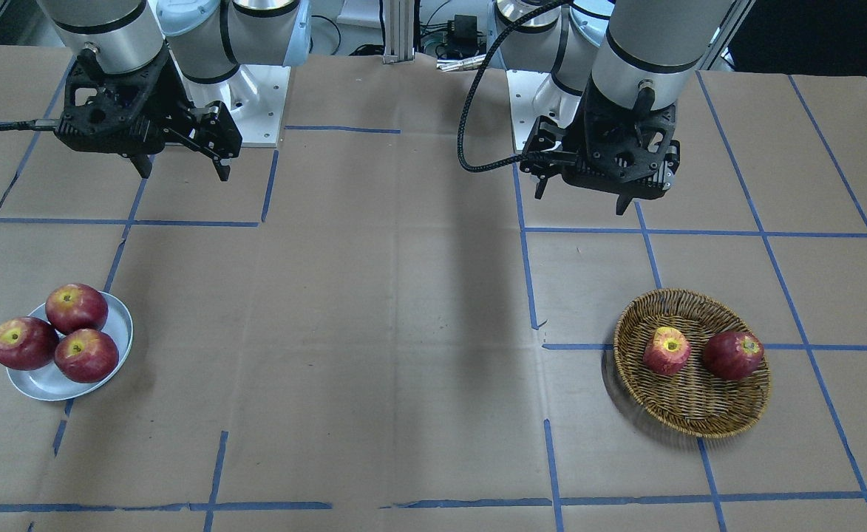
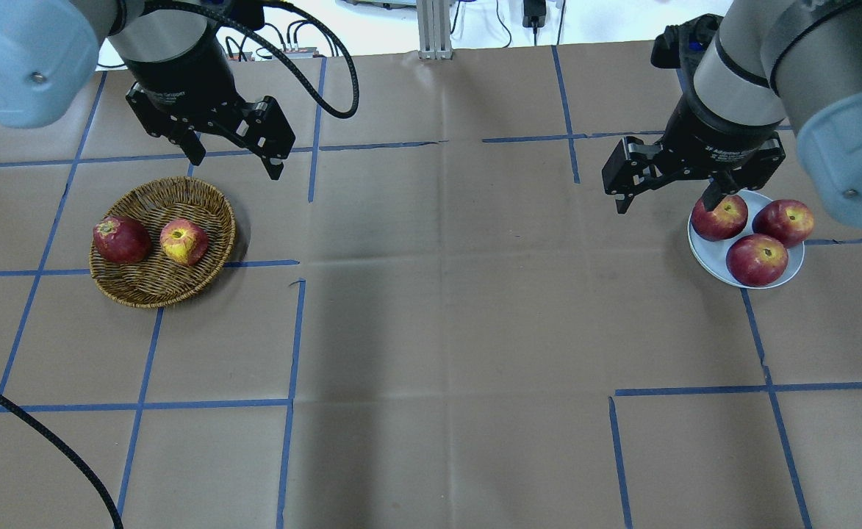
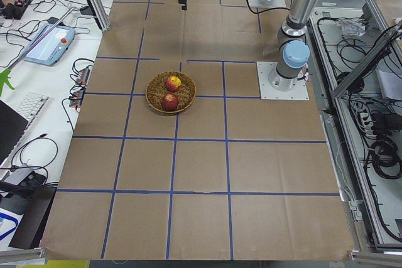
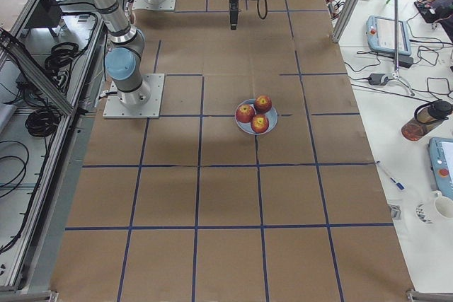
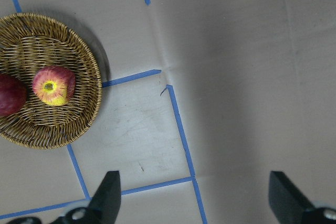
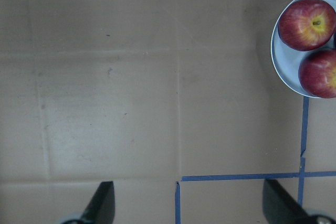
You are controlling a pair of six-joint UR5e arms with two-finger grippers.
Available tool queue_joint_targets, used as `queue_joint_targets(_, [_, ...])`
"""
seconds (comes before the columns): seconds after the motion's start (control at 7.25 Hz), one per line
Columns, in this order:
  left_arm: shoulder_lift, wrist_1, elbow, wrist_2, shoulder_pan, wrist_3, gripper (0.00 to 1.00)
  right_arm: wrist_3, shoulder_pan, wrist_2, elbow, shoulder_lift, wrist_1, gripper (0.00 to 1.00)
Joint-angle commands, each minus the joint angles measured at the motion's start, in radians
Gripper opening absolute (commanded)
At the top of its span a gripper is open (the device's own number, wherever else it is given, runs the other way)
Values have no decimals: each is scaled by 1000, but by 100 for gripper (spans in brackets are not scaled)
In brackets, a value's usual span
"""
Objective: Transfer apple from basket to plate
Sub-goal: 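Lower the left gripper toward the yellow-red apple in the wicker basket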
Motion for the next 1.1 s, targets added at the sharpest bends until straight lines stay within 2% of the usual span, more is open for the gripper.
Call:
queue_joint_targets(0.0, [0, -1, 0, 2, 0, 0, 99, 0, -1, 0, 2, 0, 0, 100])
queue_joint_targets(0.97, [2, -8, 12, 6, 1, 12, 99, 0, -1, 0, 0, 0, 0, 100])
